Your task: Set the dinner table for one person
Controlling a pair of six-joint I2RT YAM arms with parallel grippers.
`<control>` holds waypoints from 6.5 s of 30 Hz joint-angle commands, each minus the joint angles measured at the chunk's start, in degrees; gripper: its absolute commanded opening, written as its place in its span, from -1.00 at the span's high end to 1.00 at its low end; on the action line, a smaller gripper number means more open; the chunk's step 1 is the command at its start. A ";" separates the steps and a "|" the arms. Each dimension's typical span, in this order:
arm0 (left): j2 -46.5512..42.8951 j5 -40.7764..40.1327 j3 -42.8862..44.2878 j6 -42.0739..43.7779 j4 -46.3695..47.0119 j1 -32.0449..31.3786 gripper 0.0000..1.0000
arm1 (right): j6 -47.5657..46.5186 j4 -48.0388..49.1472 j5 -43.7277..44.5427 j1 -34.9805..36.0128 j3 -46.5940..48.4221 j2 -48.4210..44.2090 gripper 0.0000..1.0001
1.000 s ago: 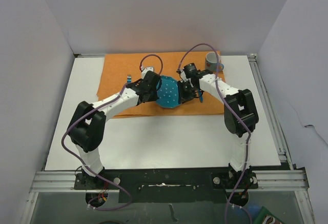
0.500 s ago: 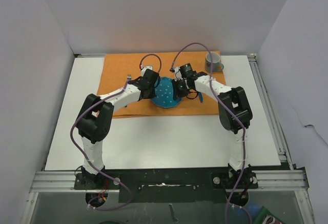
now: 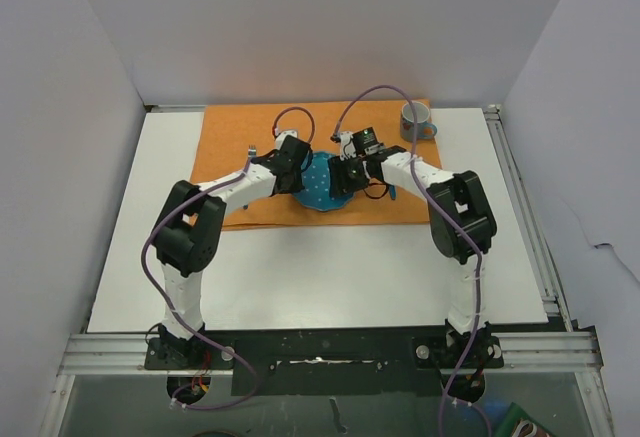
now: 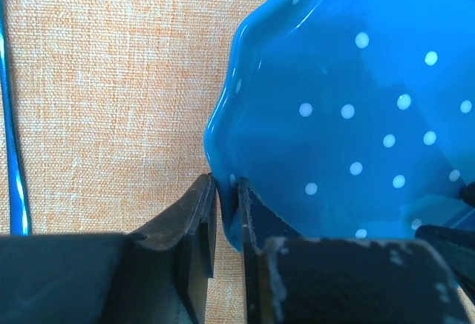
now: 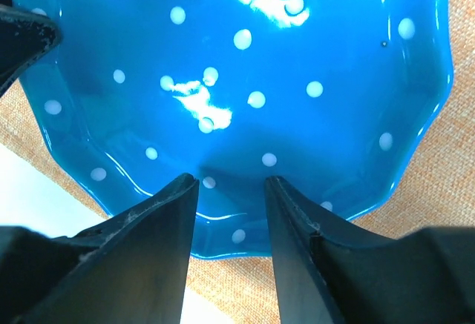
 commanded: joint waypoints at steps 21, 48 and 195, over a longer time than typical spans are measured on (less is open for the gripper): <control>-4.64 -4.05 0.88 2.31 2.86 3.45 0.69 | 0.35 0.39 7.65 2.53 -11.19 -19.83 0.05; -2.98 -0.68 -1.56 2.20 5.97 3.54 0.70 | -1.77 1.12 -0.17 -4.57 -6.23 -3.40 0.40; -25.29 6.81 -22.12 -4.80 0.84 -0.81 0.54 | 11.27 -15.65 20.85 2.09 -15.51 -20.42 0.36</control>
